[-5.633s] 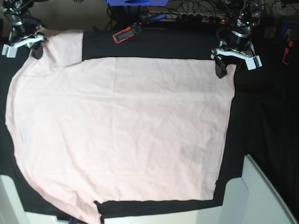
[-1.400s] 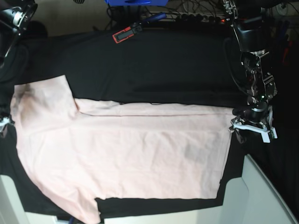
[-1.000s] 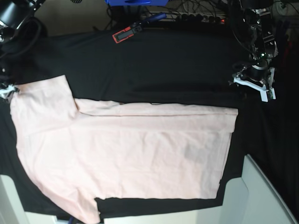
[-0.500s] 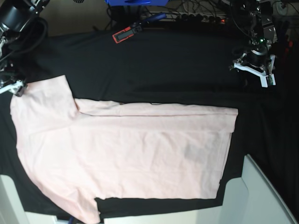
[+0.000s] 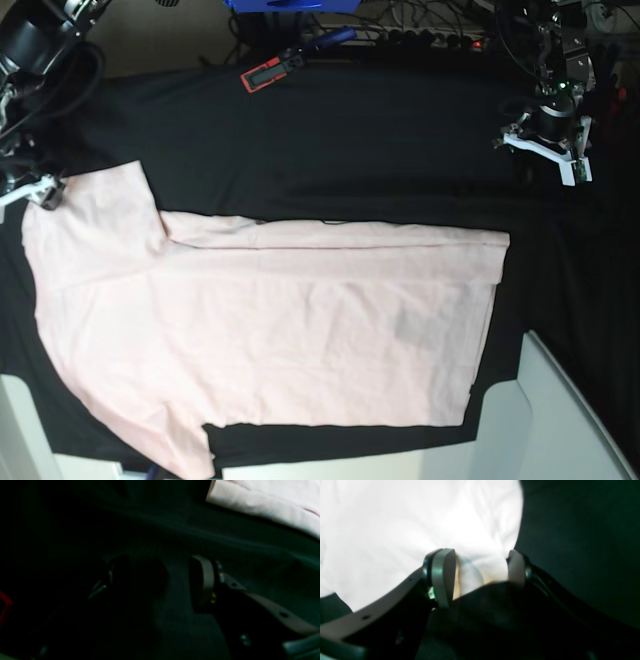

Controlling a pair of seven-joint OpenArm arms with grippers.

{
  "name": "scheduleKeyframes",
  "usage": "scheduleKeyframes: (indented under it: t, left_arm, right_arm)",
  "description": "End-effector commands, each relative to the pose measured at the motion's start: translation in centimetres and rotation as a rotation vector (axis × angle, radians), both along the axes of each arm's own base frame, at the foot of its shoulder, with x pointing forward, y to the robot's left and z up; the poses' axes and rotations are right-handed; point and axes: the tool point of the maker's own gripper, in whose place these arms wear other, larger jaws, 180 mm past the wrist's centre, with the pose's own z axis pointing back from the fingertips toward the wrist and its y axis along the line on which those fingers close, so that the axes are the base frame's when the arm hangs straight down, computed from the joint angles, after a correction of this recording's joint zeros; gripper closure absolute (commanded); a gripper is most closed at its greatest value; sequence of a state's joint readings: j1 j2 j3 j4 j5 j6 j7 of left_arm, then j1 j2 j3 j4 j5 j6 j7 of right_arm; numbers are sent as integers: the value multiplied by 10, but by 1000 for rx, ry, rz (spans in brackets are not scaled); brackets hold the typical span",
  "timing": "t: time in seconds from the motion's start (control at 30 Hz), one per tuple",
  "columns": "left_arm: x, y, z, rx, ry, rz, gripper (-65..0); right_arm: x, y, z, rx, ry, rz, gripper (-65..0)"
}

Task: Fold the T-shirt properly
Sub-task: 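Release the fabric and raise both grippers away from the shirt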

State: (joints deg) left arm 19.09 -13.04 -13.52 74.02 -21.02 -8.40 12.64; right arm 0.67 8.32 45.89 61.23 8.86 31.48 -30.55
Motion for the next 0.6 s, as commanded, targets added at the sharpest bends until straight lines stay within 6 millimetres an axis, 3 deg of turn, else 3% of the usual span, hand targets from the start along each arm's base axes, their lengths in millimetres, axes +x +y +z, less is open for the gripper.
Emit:
scheduleKeyframes:
  t: [0.0, 0.27, 0.57]
  left_arm:
    - [8, 9, 13, 27, -39, -7, -364]
    - [8, 11, 14, 33, -39, -10, -364]
    - [7, 11, 14, 33, -38, -10, -364]
  right_arm:
    - [10, -10, 10, -15, -43, -8, -325]
    - [10, -6, 5, -3, -69, -16, -325]
    - [7, -24, 11, -39, -62, -25, -325]
